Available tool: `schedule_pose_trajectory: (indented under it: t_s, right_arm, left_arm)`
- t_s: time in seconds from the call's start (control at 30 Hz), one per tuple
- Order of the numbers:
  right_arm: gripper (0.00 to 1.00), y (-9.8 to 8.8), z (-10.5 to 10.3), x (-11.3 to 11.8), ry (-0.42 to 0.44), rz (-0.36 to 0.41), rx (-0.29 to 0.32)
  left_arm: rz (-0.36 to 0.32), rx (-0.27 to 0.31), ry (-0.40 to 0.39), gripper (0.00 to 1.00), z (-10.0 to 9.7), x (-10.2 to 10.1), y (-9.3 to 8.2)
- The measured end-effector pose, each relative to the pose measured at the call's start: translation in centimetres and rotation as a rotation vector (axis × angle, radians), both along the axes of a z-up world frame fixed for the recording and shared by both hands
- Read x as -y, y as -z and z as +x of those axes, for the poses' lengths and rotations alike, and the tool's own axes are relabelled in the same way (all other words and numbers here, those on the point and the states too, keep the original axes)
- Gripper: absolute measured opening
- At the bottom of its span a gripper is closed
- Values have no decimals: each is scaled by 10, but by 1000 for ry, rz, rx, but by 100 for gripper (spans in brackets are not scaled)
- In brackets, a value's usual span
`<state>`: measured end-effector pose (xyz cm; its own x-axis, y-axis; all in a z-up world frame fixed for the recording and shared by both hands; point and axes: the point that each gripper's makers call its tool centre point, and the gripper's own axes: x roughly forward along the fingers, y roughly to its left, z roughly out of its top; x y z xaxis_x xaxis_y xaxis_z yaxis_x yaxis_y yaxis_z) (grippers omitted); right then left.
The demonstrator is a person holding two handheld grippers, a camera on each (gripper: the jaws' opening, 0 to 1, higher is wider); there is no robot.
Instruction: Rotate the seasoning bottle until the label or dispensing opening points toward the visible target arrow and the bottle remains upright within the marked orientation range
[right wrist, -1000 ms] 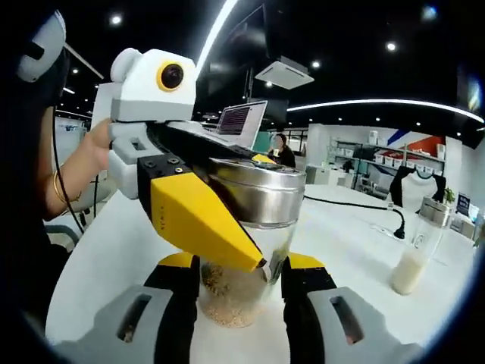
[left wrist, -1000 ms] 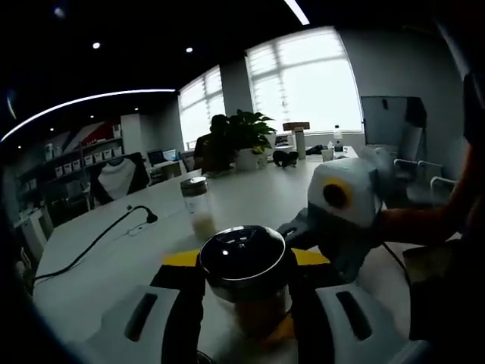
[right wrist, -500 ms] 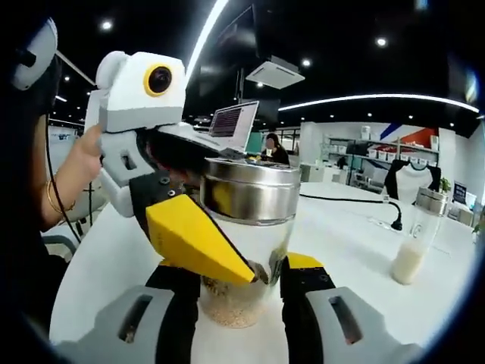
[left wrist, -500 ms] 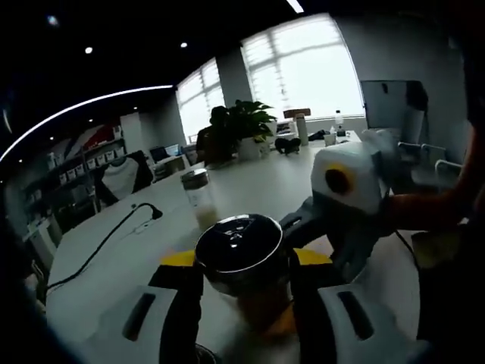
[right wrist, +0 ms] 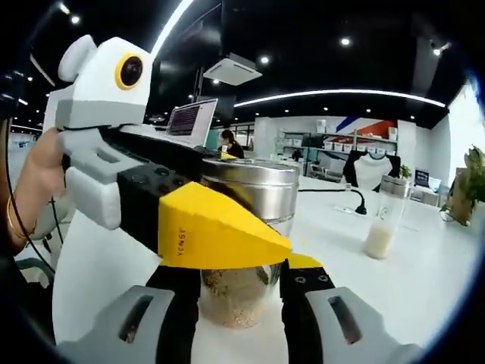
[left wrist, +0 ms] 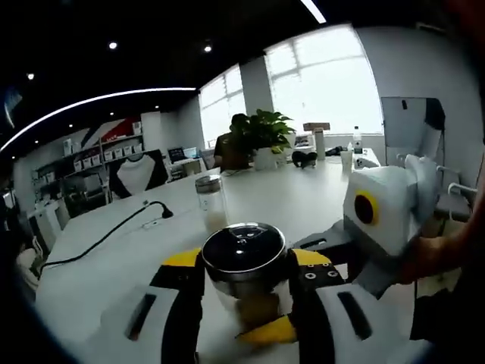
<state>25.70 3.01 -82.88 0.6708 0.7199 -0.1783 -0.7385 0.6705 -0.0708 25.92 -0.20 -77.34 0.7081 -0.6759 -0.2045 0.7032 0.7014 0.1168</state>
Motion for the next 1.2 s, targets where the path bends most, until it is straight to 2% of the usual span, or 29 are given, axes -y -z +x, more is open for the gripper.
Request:
schedule_pose_trajectory:
  t_s: [0.13,0.23,0.27,0.37,0.47,0.53,0.7,0.93,1.07,1.2]
  right_arm:
    - [39,-1,1,1,81,24,-4]
    - [39,-1,1,5,137,5,33]
    - [39,-2,-1,6,148,24,31]
    - [39,-4,-2,9,184,54,32]
    - [38,-8,-4,11,227,77,69]
    - [38,-6,-5,11,239,91,66]
    - [38,-7,-5,10,260,69,97]
    - [38,-8,-8,7,277,49,126]
    - [38,-9,-9,6,278,55,133]
    - [39,-10,-8,7,285,56,133]
  left_arm:
    - [-38,3,-42,49,0,2,-5]
    - [-84,2,-66,50,0,3,-8]
    - [-101,2,-80,50,1,3,-9]
    - [-80,16,-120,49,4,1,-6]
    - [-96,12,-140,53,7,2,-6]
    - [-97,10,-142,52,8,3,-5]
    - [-105,-1,-167,51,10,2,0]
    - [-133,15,-211,52,13,-2,0]
    - [-199,-3,-230,51,15,-5,-2]
    - [-203,1,-234,51,15,-3,-2]
